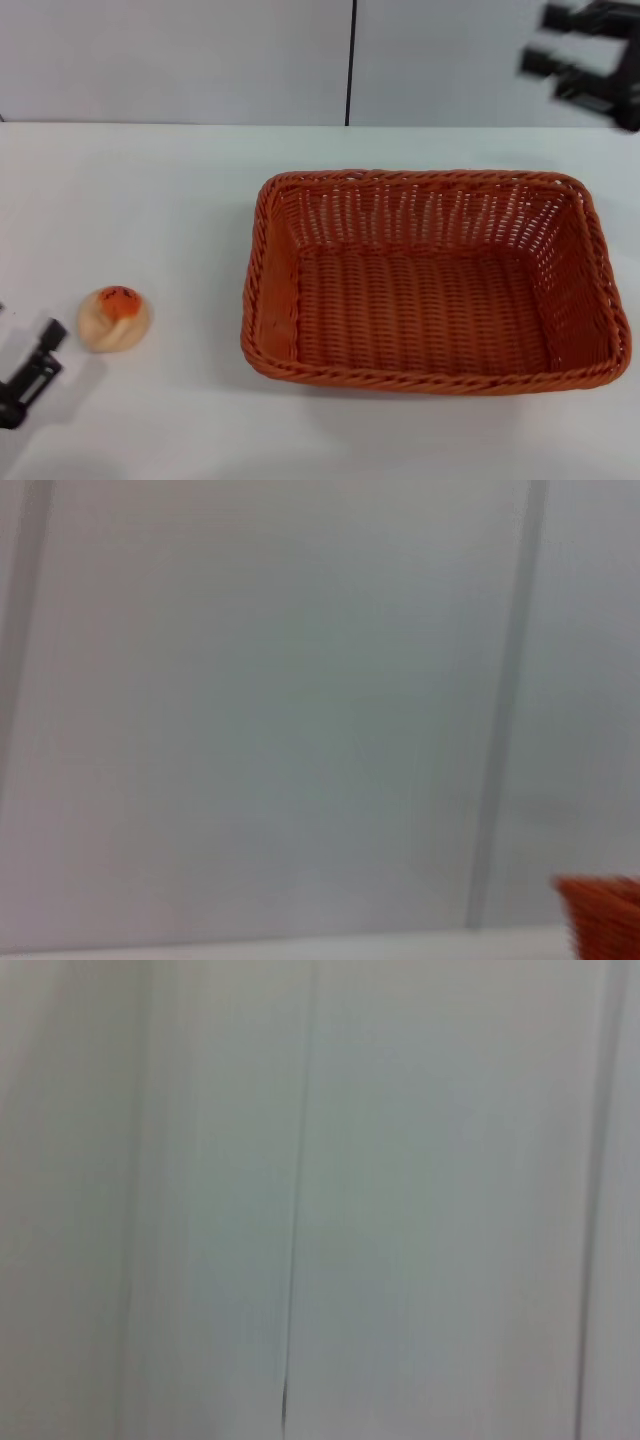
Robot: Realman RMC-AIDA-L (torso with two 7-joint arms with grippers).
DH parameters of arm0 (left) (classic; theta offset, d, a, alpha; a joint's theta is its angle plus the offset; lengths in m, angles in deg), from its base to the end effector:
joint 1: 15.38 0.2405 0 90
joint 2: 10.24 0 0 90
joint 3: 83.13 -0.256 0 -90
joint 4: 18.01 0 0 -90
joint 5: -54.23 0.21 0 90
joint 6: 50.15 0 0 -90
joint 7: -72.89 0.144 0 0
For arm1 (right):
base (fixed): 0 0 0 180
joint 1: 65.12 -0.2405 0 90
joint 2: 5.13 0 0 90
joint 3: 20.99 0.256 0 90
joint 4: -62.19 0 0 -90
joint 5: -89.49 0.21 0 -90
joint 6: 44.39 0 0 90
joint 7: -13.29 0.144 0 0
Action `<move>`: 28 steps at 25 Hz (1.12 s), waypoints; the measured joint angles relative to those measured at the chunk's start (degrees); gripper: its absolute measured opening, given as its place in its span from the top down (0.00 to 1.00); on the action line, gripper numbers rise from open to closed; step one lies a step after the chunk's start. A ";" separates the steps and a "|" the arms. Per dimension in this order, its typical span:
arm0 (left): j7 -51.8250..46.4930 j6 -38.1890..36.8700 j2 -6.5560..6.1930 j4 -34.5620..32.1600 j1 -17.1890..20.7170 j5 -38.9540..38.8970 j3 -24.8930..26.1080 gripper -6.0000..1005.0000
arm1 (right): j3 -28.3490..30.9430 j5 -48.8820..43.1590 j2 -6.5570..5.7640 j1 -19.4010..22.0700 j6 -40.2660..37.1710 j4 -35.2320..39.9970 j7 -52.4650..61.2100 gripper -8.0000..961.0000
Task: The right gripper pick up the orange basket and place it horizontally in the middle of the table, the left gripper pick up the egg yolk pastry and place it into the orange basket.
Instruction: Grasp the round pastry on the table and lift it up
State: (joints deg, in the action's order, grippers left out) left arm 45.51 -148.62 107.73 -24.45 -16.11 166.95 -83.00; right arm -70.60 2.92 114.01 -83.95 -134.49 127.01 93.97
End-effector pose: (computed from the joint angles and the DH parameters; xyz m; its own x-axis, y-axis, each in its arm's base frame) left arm -0.3800 0.1363 0.0002 0.6434 0.0479 0.7640 0.7094 -0.4126 -0.5715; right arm 0.2087 0.3253 0.0901 0.7463 0.0758 -0.6613 -0.2813 -0.8645 -0.4165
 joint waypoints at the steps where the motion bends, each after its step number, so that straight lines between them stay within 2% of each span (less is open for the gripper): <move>1: -0.73 0.29 0.02 -0.94 -0.51 0.00 -1.69 0.22 | -0.21 5.07 0.02 2.11 -0.87 -1.71 -1.02 0.49; 2: -0.97 0.99 0.15 -1.57 -1.23 0.06 -3.07 0.22 | -0.08 12.60 -0.02 5.61 -2.96 -5.37 -3.61 0.49; 3: -0.97 0.99 0.15 -1.57 -1.23 0.06 -3.07 0.22 | -0.08 12.60 -0.02 5.61 -2.96 -5.37 -3.61 0.49; 7: -0.77 2.72 0.25 -1.68 -2.52 0.35 -4.02 0.22 | 1.19 20.30 -0.18 10.48 -7.29 -12.79 -6.10 0.49; 13: -1.19 4.33 0.21 -1.68 -3.31 0.45 -4.54 0.22 | 4.28 20.88 -0.27 10.73 -12.63 -20.13 -7.36 0.49; 14: -0.70 8.67 0.35 -1.22 -4.62 0.48 -4.78 0.22 | 4.92 20.90 -0.34 10.58 -13.62 -21.19 -7.37 0.49; 15: -0.70 8.67 0.35 -1.22 -4.62 0.48 -4.78 0.22 | 5.58 20.92 -0.39 10.51 -14.44 -21.80 -7.36 0.49; 16: 1.98 14.66 0.45 1.18 -6.47 0.49 -4.90 0.22 | 6.16 20.94 -0.42 10.49 -15.11 -22.15 -7.36 0.49; 17: 3.22 15.51 0.46 1.90 -6.85 0.50 -4.91 0.22 | 6.88 20.97 -0.46 10.53 -15.90 -22.41 -7.26 0.49; 28: 5.03 16.46 0.42 3.39 -8.35 0.55 -5.50 0.22 | 8.63 21.02 -0.51 9.83 -16.49 -22.59 -6.76 0.49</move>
State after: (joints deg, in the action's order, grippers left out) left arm 50.54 -132.16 108.15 -21.05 -24.45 167.50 -88.49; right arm -61.97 23.94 113.50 -74.12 -150.98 104.42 87.21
